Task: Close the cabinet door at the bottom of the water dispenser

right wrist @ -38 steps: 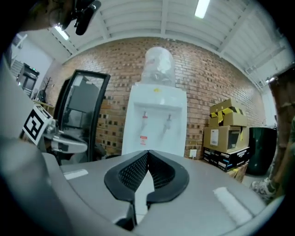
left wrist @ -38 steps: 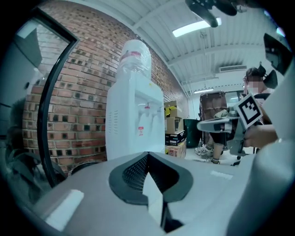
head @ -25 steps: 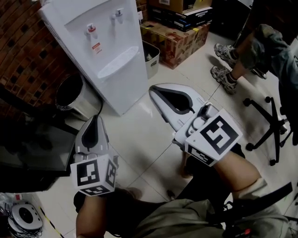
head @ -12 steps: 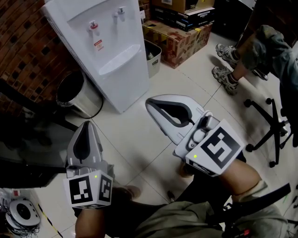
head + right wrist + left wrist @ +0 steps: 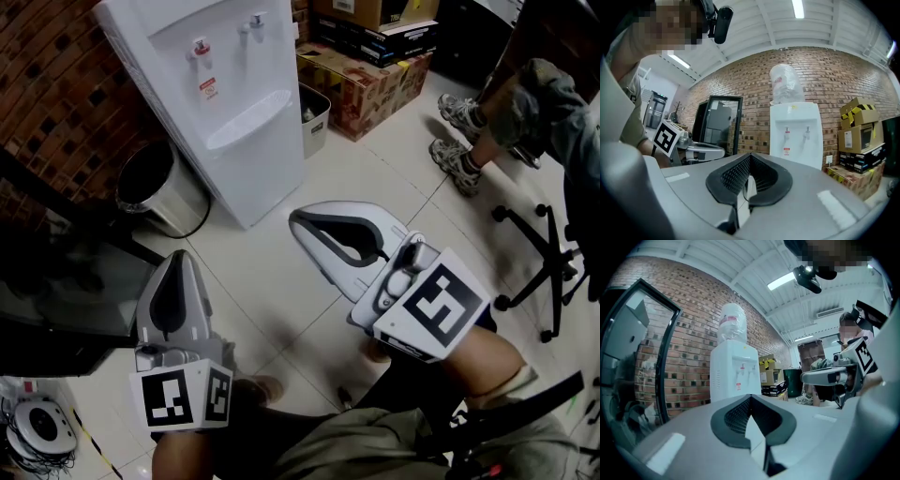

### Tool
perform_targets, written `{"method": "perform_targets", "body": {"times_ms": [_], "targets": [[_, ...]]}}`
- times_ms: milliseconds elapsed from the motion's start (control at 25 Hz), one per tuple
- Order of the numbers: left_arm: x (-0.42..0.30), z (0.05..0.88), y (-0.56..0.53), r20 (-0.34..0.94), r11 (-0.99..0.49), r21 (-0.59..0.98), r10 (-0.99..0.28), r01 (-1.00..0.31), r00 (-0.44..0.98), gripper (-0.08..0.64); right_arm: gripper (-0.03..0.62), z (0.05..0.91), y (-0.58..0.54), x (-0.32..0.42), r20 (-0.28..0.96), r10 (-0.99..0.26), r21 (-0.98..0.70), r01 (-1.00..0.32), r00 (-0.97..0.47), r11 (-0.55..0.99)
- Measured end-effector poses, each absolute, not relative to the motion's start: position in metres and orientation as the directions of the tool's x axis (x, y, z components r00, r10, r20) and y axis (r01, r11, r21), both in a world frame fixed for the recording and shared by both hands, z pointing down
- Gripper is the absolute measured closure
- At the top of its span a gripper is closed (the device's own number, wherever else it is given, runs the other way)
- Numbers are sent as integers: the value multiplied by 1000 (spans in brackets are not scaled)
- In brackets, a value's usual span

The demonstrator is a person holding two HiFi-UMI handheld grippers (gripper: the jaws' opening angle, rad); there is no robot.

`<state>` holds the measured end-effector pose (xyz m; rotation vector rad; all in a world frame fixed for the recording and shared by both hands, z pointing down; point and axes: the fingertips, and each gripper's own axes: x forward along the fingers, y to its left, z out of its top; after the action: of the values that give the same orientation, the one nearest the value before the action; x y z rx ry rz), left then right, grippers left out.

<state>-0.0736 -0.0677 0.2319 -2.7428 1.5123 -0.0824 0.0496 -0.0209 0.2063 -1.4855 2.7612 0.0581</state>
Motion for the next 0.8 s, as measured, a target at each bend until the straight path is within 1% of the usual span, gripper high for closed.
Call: {"method": "perform_targets", "body": {"times_ms": [240, 680, 800], "targets": [[-64, 236, -73, 49, -549, -42, -836, -835, 547, 560, 578, 225, -29, 57, 48, -848, 27, -848, -528, 530], [-50, 250, -89, 72, -546, -71, -837, -835, 542, 560, 578, 221, -40, 68, 31, -846, 14, -846, -533, 534], [-48, 250, -92, 73, -548, -69, -836, -834, 543, 560, 578, 217, -41, 66, 9, -839, 3, -839, -544, 544]]}}
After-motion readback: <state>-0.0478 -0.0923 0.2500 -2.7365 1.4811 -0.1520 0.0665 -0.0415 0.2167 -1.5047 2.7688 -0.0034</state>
